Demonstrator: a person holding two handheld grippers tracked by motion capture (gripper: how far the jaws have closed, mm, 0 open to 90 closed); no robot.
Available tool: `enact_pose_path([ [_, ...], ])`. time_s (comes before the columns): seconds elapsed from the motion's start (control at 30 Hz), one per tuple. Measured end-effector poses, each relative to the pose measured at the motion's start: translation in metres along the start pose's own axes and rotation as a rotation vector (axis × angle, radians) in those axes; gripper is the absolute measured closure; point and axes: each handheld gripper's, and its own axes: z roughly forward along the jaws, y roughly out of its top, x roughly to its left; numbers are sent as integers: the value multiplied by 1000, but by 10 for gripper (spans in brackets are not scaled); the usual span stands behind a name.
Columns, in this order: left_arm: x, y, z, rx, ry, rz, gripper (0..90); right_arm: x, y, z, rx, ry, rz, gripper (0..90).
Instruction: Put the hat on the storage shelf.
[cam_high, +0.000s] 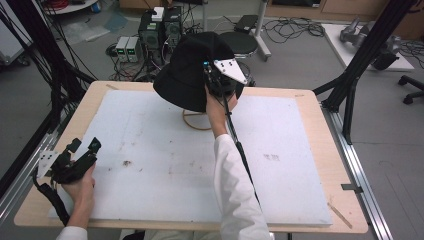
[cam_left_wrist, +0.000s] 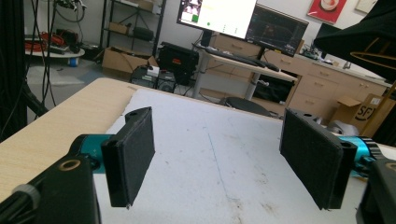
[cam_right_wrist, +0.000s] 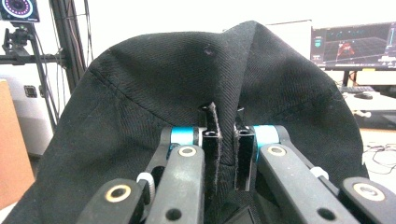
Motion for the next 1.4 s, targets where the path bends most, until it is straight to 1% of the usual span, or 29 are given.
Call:
enact_pose_path([
  [0.13,0,-1,1,2,-3,-4,266,1,0,-2,11,6,-15,863],
  [0.23,0,-1,1,5,-3,-5,266,1,-2,-4,7,8,-10,863],
  [0.3,-1,-1,2,6,-3,-7,266,3,-1,-5,9,9,-23,861],
  [0.47,0,-1,2,8,-5,-2,266,6,0,-7,7,31,-11,861],
  [0.57,-1,-1,2,4,-5,-6,266,5,1,-7,31,36,-8,850],
  [0.6,-1,-1,2,4,-5,-6,266,5,1,-7,31,36,-8,850],
  [0.63,-1,-1,2,3,-4,-9,266,3,1,-8,36,49,7,813],
  [0.67,-1,-1,2,6,-5,-8,266,3,1,-8,36,49,7,813],
  [0.73,-1,-1,3,7,-6,-7,266,2,2,-8,38,64,19,769],
  [0.77,-1,-1,3,4,-6,-9,266,3,1,-7,42,69,11,753],
  [0.8,-1,-1,3,4,-8,-8,266,5,0,-7,50,62,-7,741],
  [0.87,-2,-1,3,5,-8,-7,266,5,0,-7,50,59,-8,731],
  [0.9,-2,-1,3,4,-9,-9,266,5,0,-7,54,65,0,714],
  [0.93,-1,-1,3,7,-11,-7,266,4,0,-7,55,68,6,682],
  [0.97,-1,-1,4,7,-9,-7,266,4,0,-7,56,71,11,624],
  [1.0,-1,-1,4,8,-8,-7,266,2,0,-8,56,57,23,493],
  [1.03,-1,-1,4,8,-8,-6,266,1,0,-8,54,44,29,461],
  [1.07,-1,-1,4,8,-9,-6,266,1,0,-8,54,44,29,461],
  [1.1,-1,-1,3,7,-11,-7,266,-1,0,-8,60,27,42,405],
  [1.17,-2,-1,3,5,-10,-10,266,-4,0,-8,72,7,59,357],
  [1.23,-2,-1,4,7,-12,-8,266,-5,0,-9,78,7,63,341],
  [1.33,-2,-2,4,7,-13,-9,266,-8,2,-11,85,-9,43,305],
  [1.4,-3,-1,4,6,-11,-7,266,-11,3,-14,74,8,49,278],
])
